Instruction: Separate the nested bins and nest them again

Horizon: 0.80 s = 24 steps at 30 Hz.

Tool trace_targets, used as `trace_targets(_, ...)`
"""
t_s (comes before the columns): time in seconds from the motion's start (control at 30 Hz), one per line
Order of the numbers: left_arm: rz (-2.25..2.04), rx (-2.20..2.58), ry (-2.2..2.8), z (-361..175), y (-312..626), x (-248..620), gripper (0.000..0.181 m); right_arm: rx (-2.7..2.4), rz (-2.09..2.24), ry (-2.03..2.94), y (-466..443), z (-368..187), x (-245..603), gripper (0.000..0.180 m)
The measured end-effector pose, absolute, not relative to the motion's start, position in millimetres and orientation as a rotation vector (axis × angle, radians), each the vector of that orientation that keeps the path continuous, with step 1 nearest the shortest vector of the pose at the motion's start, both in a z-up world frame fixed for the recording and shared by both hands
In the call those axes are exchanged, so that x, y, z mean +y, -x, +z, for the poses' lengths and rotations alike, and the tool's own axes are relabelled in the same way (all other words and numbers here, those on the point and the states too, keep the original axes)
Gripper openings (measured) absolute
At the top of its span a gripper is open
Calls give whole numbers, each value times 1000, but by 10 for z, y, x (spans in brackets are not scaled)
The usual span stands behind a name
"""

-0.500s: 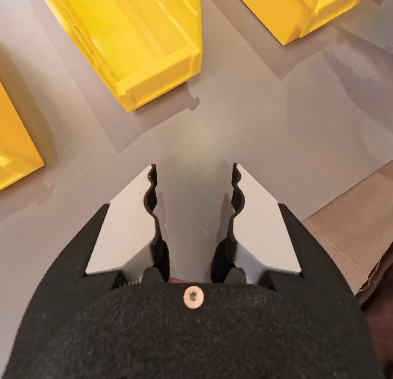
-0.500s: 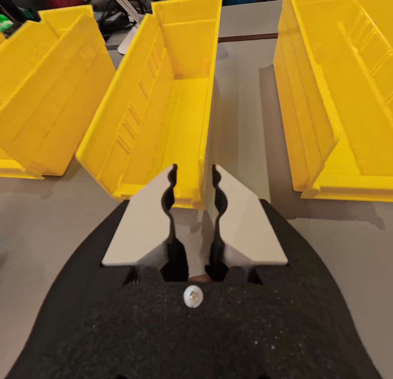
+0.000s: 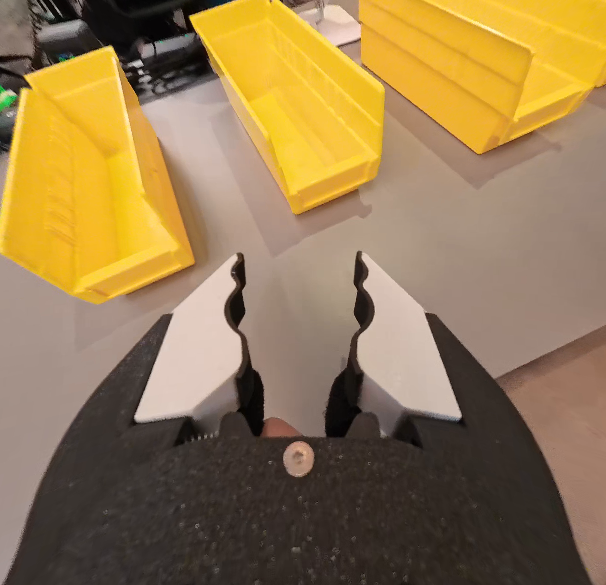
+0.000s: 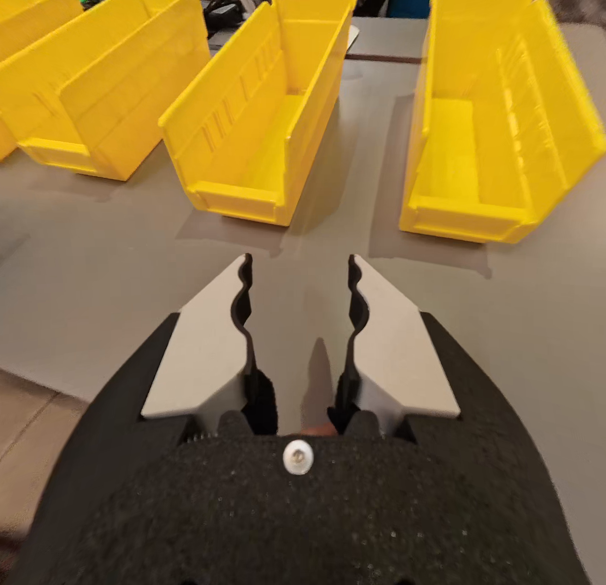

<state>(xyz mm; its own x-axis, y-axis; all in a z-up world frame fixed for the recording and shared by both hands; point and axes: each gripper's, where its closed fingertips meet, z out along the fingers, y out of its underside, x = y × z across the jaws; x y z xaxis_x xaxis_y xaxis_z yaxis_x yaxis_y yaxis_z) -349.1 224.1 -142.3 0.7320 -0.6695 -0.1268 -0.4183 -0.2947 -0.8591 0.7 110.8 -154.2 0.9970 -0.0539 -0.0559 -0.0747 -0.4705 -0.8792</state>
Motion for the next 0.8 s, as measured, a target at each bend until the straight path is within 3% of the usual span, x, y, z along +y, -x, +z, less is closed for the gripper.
trace_targets(0.2,-310,867,1811,-1321,3329,2281,63,77,-266,1937,-253,-1375,1097,61)
trace_targets(0.8,-564,730,2089,-1587,3448,2230,53,76,-64,2154,136,-1694,1141,62)
